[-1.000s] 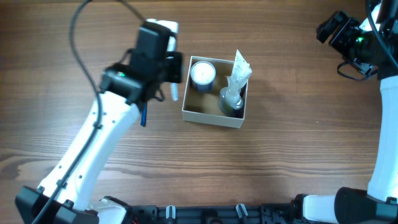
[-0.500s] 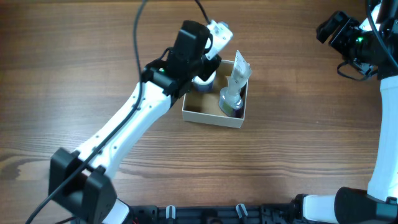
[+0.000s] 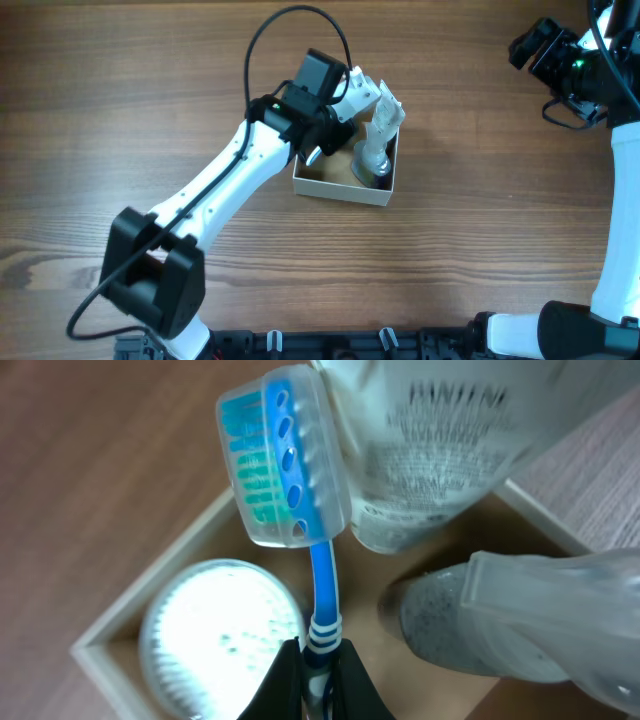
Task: Pack container
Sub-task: 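Lower the toothbrush into the box beside the swab tub, release, then move the left gripper back to the blue razor and grasp it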
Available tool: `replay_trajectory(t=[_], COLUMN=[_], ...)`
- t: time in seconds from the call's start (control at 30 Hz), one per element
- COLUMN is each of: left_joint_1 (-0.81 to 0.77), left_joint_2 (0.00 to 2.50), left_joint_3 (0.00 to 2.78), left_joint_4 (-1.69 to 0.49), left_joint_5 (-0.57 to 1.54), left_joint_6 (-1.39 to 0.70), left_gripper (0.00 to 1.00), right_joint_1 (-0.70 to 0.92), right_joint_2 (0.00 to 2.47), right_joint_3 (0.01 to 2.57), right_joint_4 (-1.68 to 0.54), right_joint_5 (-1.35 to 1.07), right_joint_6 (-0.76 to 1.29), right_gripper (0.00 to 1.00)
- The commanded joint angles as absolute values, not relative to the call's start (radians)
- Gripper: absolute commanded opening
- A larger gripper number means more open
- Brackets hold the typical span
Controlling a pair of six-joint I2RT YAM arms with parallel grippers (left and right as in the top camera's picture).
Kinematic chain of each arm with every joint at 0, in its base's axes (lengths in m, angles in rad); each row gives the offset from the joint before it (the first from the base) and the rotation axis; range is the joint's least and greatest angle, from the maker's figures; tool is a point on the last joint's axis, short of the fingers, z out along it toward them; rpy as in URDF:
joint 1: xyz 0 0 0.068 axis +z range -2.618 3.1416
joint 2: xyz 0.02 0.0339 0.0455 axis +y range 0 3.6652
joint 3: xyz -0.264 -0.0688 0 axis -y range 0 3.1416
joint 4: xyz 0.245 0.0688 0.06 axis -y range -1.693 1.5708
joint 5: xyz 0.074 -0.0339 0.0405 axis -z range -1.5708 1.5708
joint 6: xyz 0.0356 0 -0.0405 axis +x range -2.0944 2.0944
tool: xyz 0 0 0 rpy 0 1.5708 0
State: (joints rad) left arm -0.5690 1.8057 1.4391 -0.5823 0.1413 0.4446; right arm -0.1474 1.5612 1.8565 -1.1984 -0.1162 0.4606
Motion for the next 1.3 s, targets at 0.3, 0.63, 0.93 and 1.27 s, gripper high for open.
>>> replay_trajectory(t=[0.3, 0.63, 0.93, 1.27], left_joint_1=[-0.581, -0.554, -0.329, -0.145], left_joint_2=[1.858, 1.742, 1.646, 1.76], left_joint_3=[1.44, 1.477, 1.467, 1.331], left_joint_4=[-0.592, -0.665, -0.971, -1.01], left_joint_5=[0.19, 0.116, 0.003, 0.078], left_joint_6=[0.38, 0.186, -0.146, -0.278], left_gripper=[0.53, 0.51, 0.55, 0.51], right_joint_1=[-0.148, -0.148, -0.148, -0.148], right_joint_2=[1.567, 1.567, 1.567, 1.567], right_joint_3=[1.857, 1.857, 1.857, 1.857], right_joint_4=[-1.198, -1.198, -1.198, -1.198], right_joint_5=[-0.131, -0.131, -0.131, -0.131], right_joint_6=[0.474, 0.474, 0.474, 0.474], right_gripper=[1.0, 1.0, 1.0, 1.0])
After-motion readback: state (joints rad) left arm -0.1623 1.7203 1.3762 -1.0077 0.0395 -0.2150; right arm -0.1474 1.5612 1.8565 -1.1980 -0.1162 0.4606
